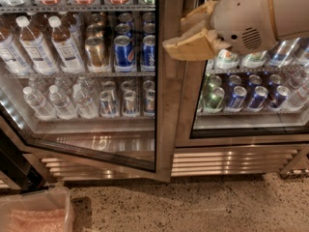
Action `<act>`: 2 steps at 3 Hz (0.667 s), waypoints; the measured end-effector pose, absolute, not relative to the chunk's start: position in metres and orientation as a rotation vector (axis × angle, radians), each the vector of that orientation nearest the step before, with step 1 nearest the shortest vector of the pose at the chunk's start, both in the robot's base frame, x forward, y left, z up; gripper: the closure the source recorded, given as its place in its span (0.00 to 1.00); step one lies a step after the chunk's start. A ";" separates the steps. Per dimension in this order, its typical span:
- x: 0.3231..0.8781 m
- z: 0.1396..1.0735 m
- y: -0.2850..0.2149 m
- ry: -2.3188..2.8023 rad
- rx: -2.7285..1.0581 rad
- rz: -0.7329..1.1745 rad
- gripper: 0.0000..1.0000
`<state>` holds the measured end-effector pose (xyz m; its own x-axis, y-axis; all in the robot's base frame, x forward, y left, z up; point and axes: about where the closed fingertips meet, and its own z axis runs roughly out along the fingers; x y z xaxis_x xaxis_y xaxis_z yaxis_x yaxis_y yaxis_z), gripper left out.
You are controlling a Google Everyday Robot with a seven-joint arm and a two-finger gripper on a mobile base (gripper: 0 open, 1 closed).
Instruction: Open left fridge door
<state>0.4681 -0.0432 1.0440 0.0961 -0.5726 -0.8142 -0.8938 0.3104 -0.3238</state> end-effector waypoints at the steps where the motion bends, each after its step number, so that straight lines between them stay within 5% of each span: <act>1: 0.442 1.040 -0.045 1.643 -1.340 0.456 0.66; 2: 0.442 1.040 -0.044 1.643 -1.340 0.456 0.59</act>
Offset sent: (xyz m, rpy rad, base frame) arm -0.0750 -0.0144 -0.0247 0.1091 0.2145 -0.0929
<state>0.4423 -0.0444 1.0396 0.0333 -0.5578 -0.8293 -0.9055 0.3344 -0.2613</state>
